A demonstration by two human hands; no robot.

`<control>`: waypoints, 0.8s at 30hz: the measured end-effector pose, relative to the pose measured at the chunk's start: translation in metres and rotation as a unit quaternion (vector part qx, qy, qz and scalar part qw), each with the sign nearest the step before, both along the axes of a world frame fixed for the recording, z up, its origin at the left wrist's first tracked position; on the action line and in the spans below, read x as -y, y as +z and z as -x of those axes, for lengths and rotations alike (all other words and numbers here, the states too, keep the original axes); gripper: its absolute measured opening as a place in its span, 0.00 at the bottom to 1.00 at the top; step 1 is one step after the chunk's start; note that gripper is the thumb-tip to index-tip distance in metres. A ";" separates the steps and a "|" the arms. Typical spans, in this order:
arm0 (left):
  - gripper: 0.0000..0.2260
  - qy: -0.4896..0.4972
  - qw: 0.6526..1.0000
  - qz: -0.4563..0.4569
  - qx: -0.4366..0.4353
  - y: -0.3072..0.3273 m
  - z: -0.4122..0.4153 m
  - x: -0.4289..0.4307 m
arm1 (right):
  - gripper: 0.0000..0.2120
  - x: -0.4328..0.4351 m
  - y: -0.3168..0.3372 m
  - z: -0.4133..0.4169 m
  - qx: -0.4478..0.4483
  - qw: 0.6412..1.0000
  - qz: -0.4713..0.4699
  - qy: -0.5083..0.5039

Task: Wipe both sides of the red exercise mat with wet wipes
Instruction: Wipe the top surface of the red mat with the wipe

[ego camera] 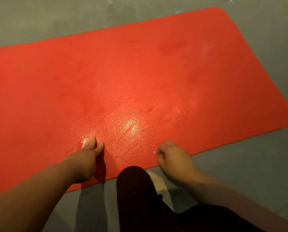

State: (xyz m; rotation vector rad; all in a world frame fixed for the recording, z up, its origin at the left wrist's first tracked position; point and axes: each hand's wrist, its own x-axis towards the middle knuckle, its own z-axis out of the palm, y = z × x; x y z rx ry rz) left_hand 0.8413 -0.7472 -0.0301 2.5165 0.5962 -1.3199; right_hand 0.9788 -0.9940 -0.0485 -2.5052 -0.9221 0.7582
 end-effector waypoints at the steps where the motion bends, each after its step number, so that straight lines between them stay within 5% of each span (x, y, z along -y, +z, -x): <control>1: 0.36 0.001 1.000 -0.001 -0.001 0.000 -0.001 0.000 | 0.08 0.015 -0.003 -0.014 0.018 0.999 0.001 -0.041; 5: 0.36 -0.005 1.000 -0.015 -0.003 0.002 -0.002 0.003 | 0.04 0.065 0.000 -0.060 0.075 0.957 0.012 -0.279; 7: 0.36 -0.005 1.000 -0.023 -0.004 0.002 0.000 0.006 | 0.07 0.055 -0.004 -0.050 0.077 0.966 0.022 -0.247; 12: 0.35 -0.005 1.000 -0.020 -0.015 0.003 -0.005 0.006 | 0.11 0.011 -0.010 0.014 -0.019 0.996 -0.012 0.087; 15: 0.34 -0.008 0.999 -0.014 -0.030 0.004 -0.009 0.004 | 0.08 0.034 -0.012 -0.016 0.024 0.998 -0.024 -0.046; 19: 0.34 -0.011 0.999 -0.033 -0.040 0.007 -0.013 0.008 | 0.05 0.061 -0.009 -0.068 0.086 0.951 -0.022 -0.295; 21: 0.33 -0.007 0.998 -0.053 -0.038 0.007 -0.018 0.014 | 0.07 0.040 -0.009 -0.061 0.078 0.955 -0.020 -0.287; 24: 0.31 0.010 0.997 -0.071 -0.030 0.008 -0.026 0.021 | 0.11 -0.011 -0.007 -0.014 0.010 0.994 -0.071 -0.081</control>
